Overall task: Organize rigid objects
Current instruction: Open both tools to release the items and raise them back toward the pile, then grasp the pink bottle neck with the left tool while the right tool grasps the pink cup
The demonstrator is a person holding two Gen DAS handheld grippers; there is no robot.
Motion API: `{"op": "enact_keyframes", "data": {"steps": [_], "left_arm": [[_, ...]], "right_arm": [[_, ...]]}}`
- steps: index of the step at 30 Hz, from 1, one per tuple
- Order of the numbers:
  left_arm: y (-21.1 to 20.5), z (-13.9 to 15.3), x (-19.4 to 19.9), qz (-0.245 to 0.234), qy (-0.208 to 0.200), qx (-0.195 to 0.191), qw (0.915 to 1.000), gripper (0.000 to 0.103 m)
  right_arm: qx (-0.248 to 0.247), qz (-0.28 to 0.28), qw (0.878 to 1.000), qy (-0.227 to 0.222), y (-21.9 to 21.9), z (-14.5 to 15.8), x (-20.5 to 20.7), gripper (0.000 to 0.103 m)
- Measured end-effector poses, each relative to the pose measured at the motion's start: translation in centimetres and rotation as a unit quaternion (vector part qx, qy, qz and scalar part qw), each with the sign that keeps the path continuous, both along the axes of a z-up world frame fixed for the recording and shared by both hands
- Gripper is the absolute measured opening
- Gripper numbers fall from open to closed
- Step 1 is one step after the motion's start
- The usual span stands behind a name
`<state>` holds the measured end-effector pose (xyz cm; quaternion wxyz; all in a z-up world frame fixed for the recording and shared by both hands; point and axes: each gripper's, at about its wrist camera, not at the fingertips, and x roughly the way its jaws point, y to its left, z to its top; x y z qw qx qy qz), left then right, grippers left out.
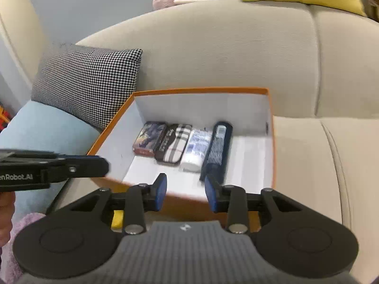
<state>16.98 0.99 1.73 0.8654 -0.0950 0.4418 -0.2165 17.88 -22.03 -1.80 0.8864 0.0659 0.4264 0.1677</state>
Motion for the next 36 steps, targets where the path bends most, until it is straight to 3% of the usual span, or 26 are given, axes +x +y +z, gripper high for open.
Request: {"op": "enact_keyframes", "data": {"steps": [8,12,17,24,29,33,36], "left_arm": [[0.4,-6.0,-5.2,0.031,0.098,-0.015,0.9946,0.018],[0.0,-8.8,-7.0,0.016,0.133,-0.011,0.9909,0.018],[-0.4,-11.4,-8.0,0.003,0.165,-0.001,0.9864,0.018],[-1.2,-13.0,-9.3,-0.017,0.143,0.019,0.9894,0.019],[-1.7,-13.5,-9.4,-0.018,0.128,0.002,0.9916,0.027],[-2.4,-14.3,-9.0,-0.015,0.134,0.010,0.9908,0.034],[-2.7,-14.9,-9.0,-0.014,0.137,0.020,0.9903,0.034]], "right_arm": [[-0.027,-0.027,0.999,0.026,0.5,-3.4,-7.4,0.043],[-0.037,-0.022,0.997,0.060,1.1,-6.0,-10.0,0.043],[-0.064,-0.018,0.996,0.064,1.2,-7.5,-11.9,0.043],[-0.073,-0.012,0.996,0.048,1.2,-8.7,-13.0,0.043],[-0.053,-0.028,0.997,0.057,0.6,-9.2,-12.5,0.039],[-0.075,0.000,0.995,0.058,1.8,-9.6,-12.6,0.050],[-0.086,0.004,0.994,0.061,2.2,-10.0,-12.3,0.050]]}}
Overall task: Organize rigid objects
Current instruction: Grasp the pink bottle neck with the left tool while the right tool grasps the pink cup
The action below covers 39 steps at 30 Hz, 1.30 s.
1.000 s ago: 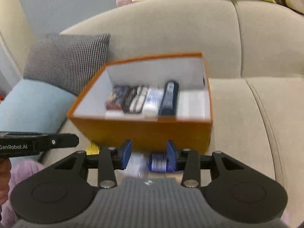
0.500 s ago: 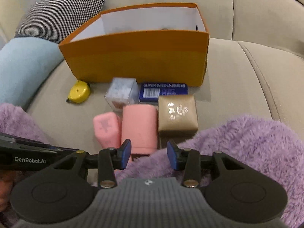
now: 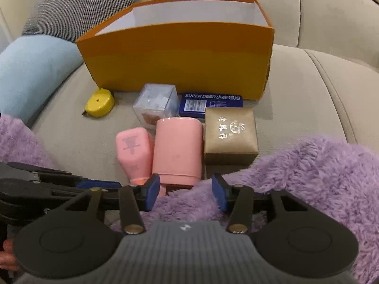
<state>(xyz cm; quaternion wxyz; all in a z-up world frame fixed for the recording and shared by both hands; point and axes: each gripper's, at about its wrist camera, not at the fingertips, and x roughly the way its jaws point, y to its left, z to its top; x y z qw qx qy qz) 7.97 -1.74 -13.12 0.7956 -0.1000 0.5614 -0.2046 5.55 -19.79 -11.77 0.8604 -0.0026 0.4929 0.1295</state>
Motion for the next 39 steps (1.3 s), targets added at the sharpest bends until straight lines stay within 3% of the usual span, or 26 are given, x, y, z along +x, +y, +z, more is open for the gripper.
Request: {"op": "enact_keyframes", "data": {"steps": [4,8,13,19,22,25,29,32,35,39], "left_arm": [[-0.2,-0.6,0.3,0.009,0.002,-0.017,0.9998,0.037],[-1.0,-1.2,0.7,0.011,-0.003,-0.006,0.9999,0.041],[-0.9,-1.2,0.8,0.009,0.001,-0.010,0.9999,0.033],[0.9,0.6,0.0,0.026,-0.013,-0.008,0.9995,0.029],[2.0,1.8,-0.4,0.044,-0.031,-0.007,0.9985,0.028],[2.9,2.1,-0.6,0.058,-0.028,-0.016,0.9978,0.028],[2.8,2.9,-1.1,0.059,-0.044,0.004,0.9972,0.028],[2.9,3.1,-1.0,0.063,-0.046,0.004,0.9970,0.028],[3.1,3.2,-0.9,0.064,-0.044,0.006,0.9970,0.029],[3.6,3.5,-1.0,0.067,-0.043,0.007,0.9968,0.029]], "right_arm": [[0.021,-0.012,1.000,0.004,-0.6,0.0,0.3,0.050],[0.042,-0.022,0.999,0.003,-1.3,0.1,0.3,0.048],[0.037,-0.020,0.999,0.004,-1.1,0.1,0.3,0.048],[0.007,-0.001,1.000,0.002,0.1,-0.2,0.2,0.054],[-0.003,0.011,1.000,0.004,0.7,-0.4,0.3,0.063],[-0.036,0.028,0.999,0.006,2.1,-1.0,0.5,0.069],[-0.093,0.059,0.994,0.010,4.3,-2.3,0.7,0.076],[-0.118,0.069,0.990,0.016,5.0,-2.9,0.9,0.075],[-0.131,0.061,0.989,0.019,4.8,-3.1,1.1,0.056],[-0.095,0.051,0.994,0.006,3.8,-1.9,0.7,0.051]]}}
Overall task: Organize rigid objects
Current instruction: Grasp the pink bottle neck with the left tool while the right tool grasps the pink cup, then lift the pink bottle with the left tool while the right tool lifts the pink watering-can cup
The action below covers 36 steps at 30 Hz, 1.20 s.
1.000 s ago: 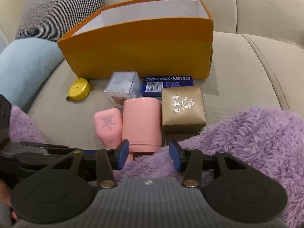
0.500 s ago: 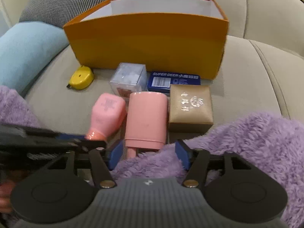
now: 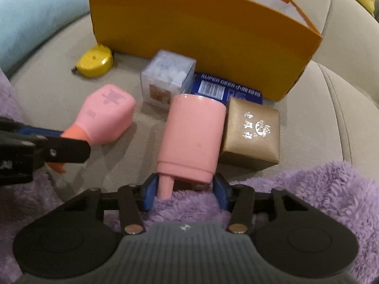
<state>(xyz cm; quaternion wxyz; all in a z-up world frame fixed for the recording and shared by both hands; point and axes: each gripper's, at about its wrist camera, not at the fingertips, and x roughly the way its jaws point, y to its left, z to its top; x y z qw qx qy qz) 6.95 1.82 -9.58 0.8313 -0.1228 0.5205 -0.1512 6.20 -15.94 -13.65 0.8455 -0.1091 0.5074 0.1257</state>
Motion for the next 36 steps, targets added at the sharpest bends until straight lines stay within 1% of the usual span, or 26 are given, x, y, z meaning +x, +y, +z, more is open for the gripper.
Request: {"op": "enact_keyframes", "data": {"steps": [1,2,4,8,10,12,14,15,17,19,21,24,25,27,30,31,33,36], "left_arm": [[0.1,0.1,0.0,0.002,0.001,0.000,1.0000,0.029],[0.2,0.2,0.0,0.003,0.004,0.002,1.0000,0.029],[0.3,0.5,0.0,0.002,0.007,0.009,0.9999,0.029],[0.6,1.3,0.5,0.003,0.017,0.028,0.9995,0.029],[1.0,1.8,0.9,0.004,0.023,0.035,0.9991,0.029],[1.5,2.4,1.2,0.006,0.030,0.041,0.9987,0.029],[2.0,2.8,1.6,0.006,0.040,0.044,0.9982,0.029],[2.4,2.9,1.9,0.010,0.048,0.041,0.9979,0.029],[3.1,3.0,2.6,0.016,0.064,0.036,0.9971,0.029],[3.4,3.2,3.2,0.011,0.070,0.044,0.9965,0.029],[3.5,3.4,3.8,0.006,0.070,0.052,0.9962,0.029],[3.5,3.5,4.6,0.006,0.066,0.059,0.9960,0.029],[3.6,3.5,4.9,0.009,0.061,0.064,0.9960,0.027],[3.5,3.9,5.4,0.008,0.046,0.075,0.9961,0.025],[3.4,4.4,6.1,-0.001,0.029,0.095,0.9950,0.023],[3.4,4.3,6.4,-0.004,0.030,0.096,0.9949,0.021],[3.7,4.3,6.7,-0.002,0.035,0.088,0.9955,0.021],[4.4,4.9,6.1,-0.006,0.037,0.072,0.9967,0.021]], "right_arm": [[0.012,0.000,1.000,-0.005,-0.1,0.5,-0.3,0.051],[0.025,0.001,1.000,-0.010,-0.3,1.0,-0.5,0.048],[0.046,0.002,0.999,-0.019,-0.4,1.9,-0.9,0.048],[0.060,0.004,0.997,-0.058,-0.3,3.9,-1.4,0.048],[0.072,0.011,0.995,-0.064,-0.1,4.8,-1.1,0.048],[0.092,0.028,0.995,-0.042,0.3,5.2,-0.3,0.048],[0.123,0.040,0.992,-0.002,0.8,5.2,0.5,0.048],[0.136,0.038,0.990,0.017,0.9,5.1,1.0,0.048],[0.145,0.033,0.988,0.050,1.3,4.6,2.1,0.049],[0.161,0.020,0.982,0.091,1.4,3.9,3.8,0.049],[0.178,0.009,0.977,0.116,1.6,3.7,4.9,0.049],[0.185,0.005,0.975,0.121,2.4,3.8,6.1,0.050],[0.187,0.004,0.975,0.121,2.7,3.9,6.4,0.051],[0.191,0.001,0.975,0.113,3.2,4.0,7.1,0.051],[0.183,0.002,0.978,0.098,3.7,4.5,7.2,0.051],[0.183,0.003,0.979,0.094,3.7,4.7,7.4,0.051],[0.182,0.003,0.980,0.086,3.9,4.8,7.9,0.051],[0.176,0.012,0.981,0.082,4.2,5.3,8.3,0.050]]}}
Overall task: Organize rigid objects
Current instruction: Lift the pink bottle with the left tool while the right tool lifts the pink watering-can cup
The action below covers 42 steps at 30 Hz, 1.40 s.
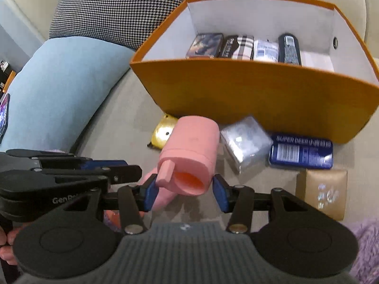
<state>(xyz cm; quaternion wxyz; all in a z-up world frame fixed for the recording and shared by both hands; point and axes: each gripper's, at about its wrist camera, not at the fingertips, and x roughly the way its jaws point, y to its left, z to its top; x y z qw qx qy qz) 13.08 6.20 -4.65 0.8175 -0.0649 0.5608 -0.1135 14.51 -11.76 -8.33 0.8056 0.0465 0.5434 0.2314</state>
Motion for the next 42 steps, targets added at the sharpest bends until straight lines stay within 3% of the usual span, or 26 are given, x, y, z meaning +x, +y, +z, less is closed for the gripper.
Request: {"op": "enact_keyframes", "data": {"steps": [2,5,9,18,21,25,31,35,42], "left_arm": [[0.2,0.4,-0.7,-0.016,0.006,0.005,0.9998,0.023],[-0.1,0.5,-1.8,-0.051,0.015,0.017,0.9984,0.033],[-1.4,0.1,-3.2,-0.104,0.020,0.031,0.9939,0.052],[-4.2,-1.7,-5.1,-0.181,-0.016,0.137,0.9737,0.056],[-4.8,-2.5,-5.4,-0.188,-0.030,0.166,0.9675,0.046],[-4.2,-1.7,-5.0,-0.166,-0.044,0.135,0.9758,0.033],[-2.8,-0.1,-2.9,-0.103,-0.077,0.092,0.9874,0.032],[-2.5,-0.1,-1.8,-0.072,-0.101,0.078,0.9892,0.031],[-1.8,-0.7,-1.6,-0.060,-0.117,0.058,0.9896,0.034]], "right_arm": [[-0.002,0.011,1.000,0.012,0.0,0.2,0.0,0.038],[0.006,0.013,1.000,0.027,-0.5,0.2,-0.7,0.038],[-0.001,0.016,1.000,0.007,-0.5,-0.3,-2.1,0.038],[-0.010,0.001,1.000,0.005,-1.6,-0.9,-3.2,0.039],[-0.012,0.001,1.000,0.006,-1.7,-1.1,-3.3,0.039],[-0.015,0.006,1.000,-0.005,-1.6,-1.0,-3.4,0.039],[-0.022,0.014,0.999,-0.025,-1.3,-1.0,-3.0,0.039],[-0.022,0.017,0.999,-0.038,-1.2,-0.9,-2.8,0.040],[-0.051,0.058,0.992,-0.099,-0.5,-0.5,-2.3,0.051]]}}
